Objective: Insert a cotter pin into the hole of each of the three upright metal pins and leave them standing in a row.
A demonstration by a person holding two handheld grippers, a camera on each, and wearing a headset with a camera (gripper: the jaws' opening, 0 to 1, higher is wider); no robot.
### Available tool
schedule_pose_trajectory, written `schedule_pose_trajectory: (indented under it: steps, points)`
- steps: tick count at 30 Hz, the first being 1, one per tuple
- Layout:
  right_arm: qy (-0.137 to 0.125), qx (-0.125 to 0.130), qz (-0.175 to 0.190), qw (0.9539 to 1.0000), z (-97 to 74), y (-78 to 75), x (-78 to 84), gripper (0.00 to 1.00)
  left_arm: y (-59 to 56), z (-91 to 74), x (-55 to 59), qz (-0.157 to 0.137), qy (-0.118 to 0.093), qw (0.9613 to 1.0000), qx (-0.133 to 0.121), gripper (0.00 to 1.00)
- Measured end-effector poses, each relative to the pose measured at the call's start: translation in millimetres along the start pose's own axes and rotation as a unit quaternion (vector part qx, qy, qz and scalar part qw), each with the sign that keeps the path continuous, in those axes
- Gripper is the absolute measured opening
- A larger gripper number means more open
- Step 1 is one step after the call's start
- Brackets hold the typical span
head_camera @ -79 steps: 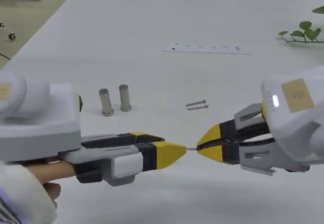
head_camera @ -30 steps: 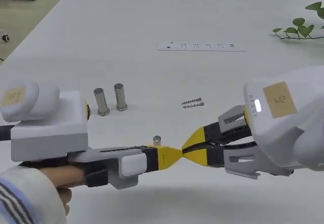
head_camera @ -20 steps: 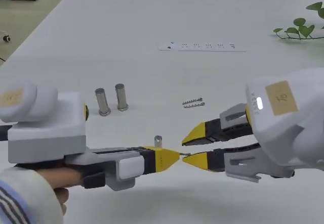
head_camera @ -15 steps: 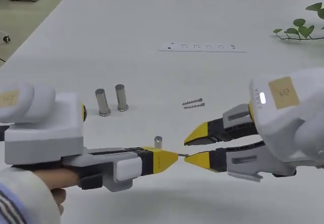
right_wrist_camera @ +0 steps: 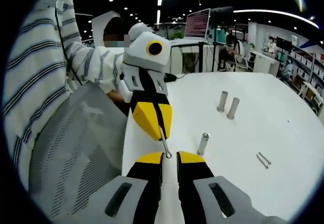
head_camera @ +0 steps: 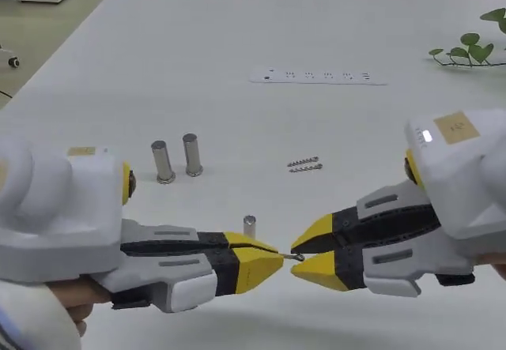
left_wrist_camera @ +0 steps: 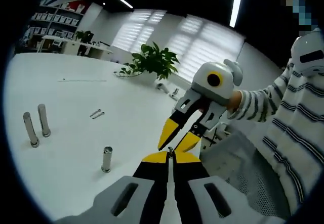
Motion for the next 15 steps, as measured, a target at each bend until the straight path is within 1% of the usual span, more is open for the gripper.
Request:
schedule_pose_trajectory:
  steps: [3, 5, 6, 8, 10, 11, 12, 15]
  points:
    - [0.003, -0.014, 0.007, 0.9999, 0.8, 4.1, 1.4, 0.12, -0.1, -0.2, 0.7, 0.023, 0.010, 0.9997, 0.005, 0.00]
    - [0.005, -0.019, 0.005, 0.9998, 1.3, 6.1, 2.4, 0.11, 0.1, -0.6, 2.1, 0.025, 0.017, 0.9995, 0.008, 0.00]
    - [0.006, -0.022, 0.006, 0.9997, 1.4, 7.1, 2.9, 0.11, -0.6, -0.8, 2.7, 0.031, 0.020, 0.9993, 0.011, 0.00]
    - [0.000, -0.030, 0.018, 0.9994, 1.7, 9.2, 2.3, 0.11, -1.6, -1.1, 3.8, 0.040, 0.027, 0.9987, 0.016, 0.00]
    - [0.001, -0.038, 0.026, 0.9989, 1.4, 10.4, 3.2, 0.11, -3.5, -1.9, 4.2, 0.053, 0.029, 0.9980, 0.021, 0.00]
    - [0.003, -0.044, 0.028, 0.9986, 1.3, 11.5, 3.8, 0.11, -3.8, -2.2, 4.6, 0.054, 0.031, 0.9978, 0.022, 0.00]
    - [0.001, -0.048, 0.033, 0.9983, 1.2, 12.4, 4.2, 0.11, -4.5, -2.9, 4.7, 0.068, 0.033, 0.9968, 0.026, 0.00]
    - [0.001, -0.066, 0.052, 0.9965, 0.5, 15.3, 5.3, 0.11, -5.6, -4.2, 6.0, 0.086, 0.042, 0.9949, 0.032, 0.00]
Point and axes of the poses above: the centre of the closed fingertips' face, and the gripper's own axes: z roughly forward along the fingers, y roughly to its left, x roughly out of its underside, the point moved 6 cm from there along -z, roughly backward along the fingers, and after that the axes turned 10 degrees about x, right-handed, at the moved point
